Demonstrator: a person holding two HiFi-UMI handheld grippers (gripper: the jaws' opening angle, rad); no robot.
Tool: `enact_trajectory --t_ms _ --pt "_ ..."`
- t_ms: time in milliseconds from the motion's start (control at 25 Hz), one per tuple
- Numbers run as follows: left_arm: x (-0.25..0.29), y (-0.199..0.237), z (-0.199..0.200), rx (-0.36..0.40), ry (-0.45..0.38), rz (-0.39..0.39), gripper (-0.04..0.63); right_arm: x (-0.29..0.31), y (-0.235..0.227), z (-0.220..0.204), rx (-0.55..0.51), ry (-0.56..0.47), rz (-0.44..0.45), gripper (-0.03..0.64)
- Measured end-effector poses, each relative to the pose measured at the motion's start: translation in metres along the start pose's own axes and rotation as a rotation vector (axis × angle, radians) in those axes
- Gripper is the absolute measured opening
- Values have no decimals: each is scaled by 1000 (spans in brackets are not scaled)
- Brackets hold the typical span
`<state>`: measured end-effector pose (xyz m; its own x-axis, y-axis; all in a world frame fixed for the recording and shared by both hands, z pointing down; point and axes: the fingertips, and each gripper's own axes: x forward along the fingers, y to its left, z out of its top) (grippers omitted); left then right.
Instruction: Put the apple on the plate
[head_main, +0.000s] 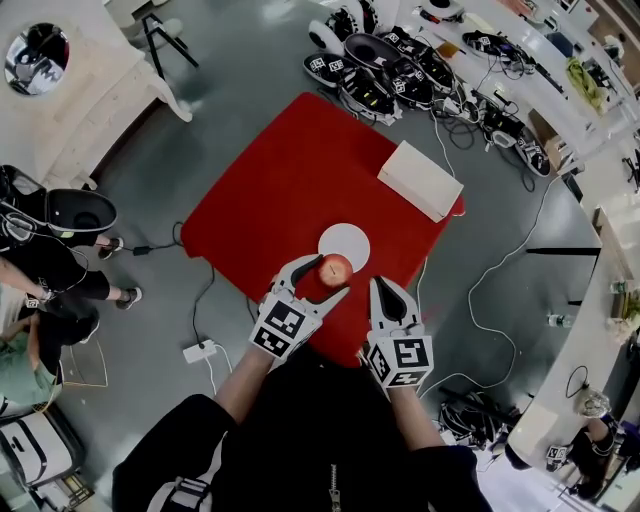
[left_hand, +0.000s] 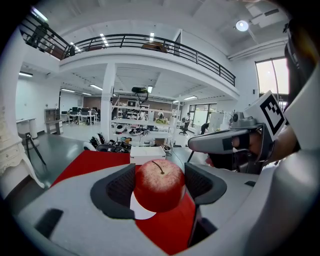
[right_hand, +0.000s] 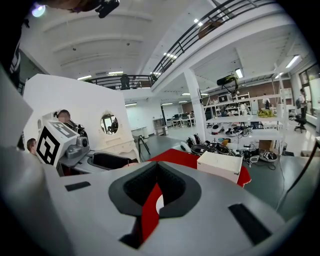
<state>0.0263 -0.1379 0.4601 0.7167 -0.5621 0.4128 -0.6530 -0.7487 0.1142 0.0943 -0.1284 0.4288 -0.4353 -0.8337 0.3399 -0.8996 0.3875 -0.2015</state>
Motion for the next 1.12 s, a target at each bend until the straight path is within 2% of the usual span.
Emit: enact_trajectory --t_ms 440,1120 --pt "13 -1 -18 -24 27 6 311 -2 -4 -9 6 22 1 11" --pt "74 34 -31 27 24 16 311 29 -27 -26 14 66 -21 12"
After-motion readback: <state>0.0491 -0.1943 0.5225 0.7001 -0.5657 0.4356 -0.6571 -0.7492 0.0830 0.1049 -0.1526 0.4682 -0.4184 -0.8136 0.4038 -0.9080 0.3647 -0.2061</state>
